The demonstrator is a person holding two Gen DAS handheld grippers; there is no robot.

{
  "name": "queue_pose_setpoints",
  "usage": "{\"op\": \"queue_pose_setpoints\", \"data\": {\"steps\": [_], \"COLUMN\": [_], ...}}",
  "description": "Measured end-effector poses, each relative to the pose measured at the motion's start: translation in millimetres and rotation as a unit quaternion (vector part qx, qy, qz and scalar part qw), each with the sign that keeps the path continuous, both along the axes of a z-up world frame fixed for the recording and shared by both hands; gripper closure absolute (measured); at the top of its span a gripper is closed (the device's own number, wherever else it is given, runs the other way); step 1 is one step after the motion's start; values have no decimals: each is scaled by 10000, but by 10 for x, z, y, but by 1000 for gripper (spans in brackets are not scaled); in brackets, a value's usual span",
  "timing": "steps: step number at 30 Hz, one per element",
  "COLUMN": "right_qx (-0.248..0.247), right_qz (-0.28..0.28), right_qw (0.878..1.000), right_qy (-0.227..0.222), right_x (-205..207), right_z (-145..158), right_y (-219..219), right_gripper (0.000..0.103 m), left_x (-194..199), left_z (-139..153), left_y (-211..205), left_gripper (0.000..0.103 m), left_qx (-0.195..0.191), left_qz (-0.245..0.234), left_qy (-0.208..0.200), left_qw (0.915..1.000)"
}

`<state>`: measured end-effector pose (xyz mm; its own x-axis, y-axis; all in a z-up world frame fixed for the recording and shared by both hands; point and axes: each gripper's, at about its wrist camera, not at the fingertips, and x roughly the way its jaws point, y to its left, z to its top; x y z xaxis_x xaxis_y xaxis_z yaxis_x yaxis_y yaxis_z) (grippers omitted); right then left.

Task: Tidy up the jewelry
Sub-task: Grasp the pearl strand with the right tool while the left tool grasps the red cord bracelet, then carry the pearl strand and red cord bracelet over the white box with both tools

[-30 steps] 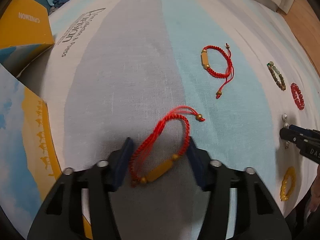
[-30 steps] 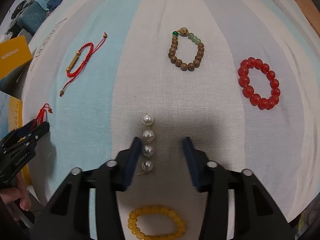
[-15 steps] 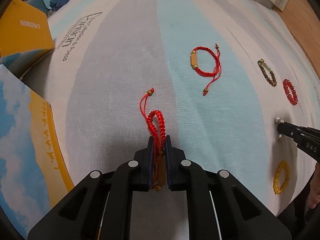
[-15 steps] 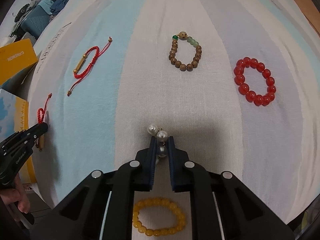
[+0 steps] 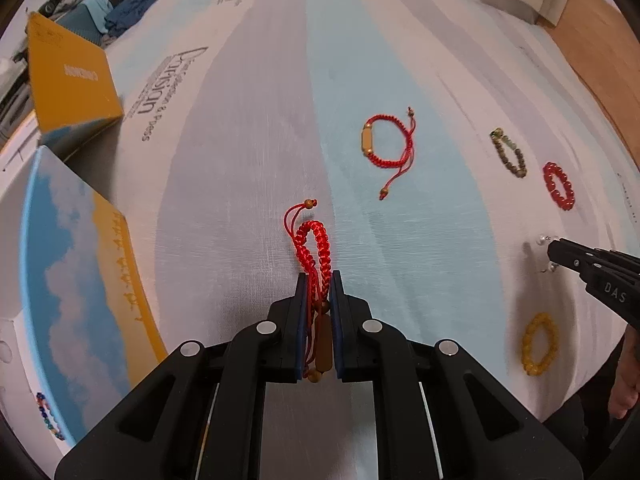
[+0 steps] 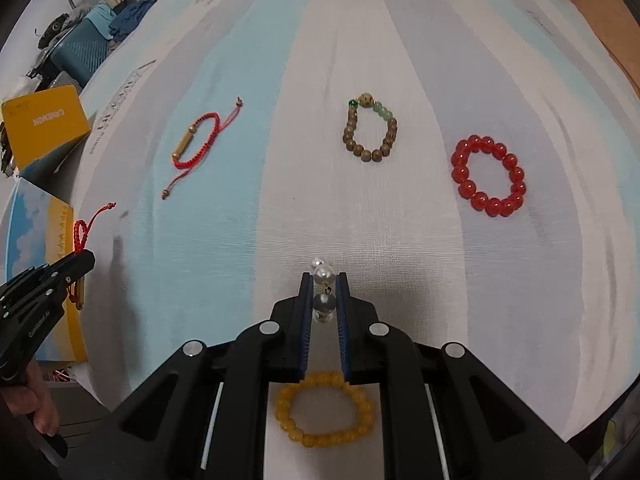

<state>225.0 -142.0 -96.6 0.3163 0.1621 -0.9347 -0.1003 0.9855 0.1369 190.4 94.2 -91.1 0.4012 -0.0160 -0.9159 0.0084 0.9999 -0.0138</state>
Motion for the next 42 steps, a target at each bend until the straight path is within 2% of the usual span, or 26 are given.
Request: {"op": "queue_pose_setpoints", "data": {"steps": [20,30,42], "right_qx": [53,204,262], "right_qz": [191,578,1230], "right_qw": [9983,9942,9844], "right_qy": [-542,-887,-1230], "right_x": [-388,-596,-839], "right_z": [632,1026,1441], "right_y": [189,670,1564], "right_gripper": [92,92,92], "left_x": [-416,-806,-1287], "left_z": [650,1037,1412], "left_y": [64,492,1287], "left_gripper": [94,94,94], "left_qx": [-11,120,223], "left_qz": [51,415,1063], "left_qy": [-501,-789,-1030], "left_qw": [9987,9959,9887]}}
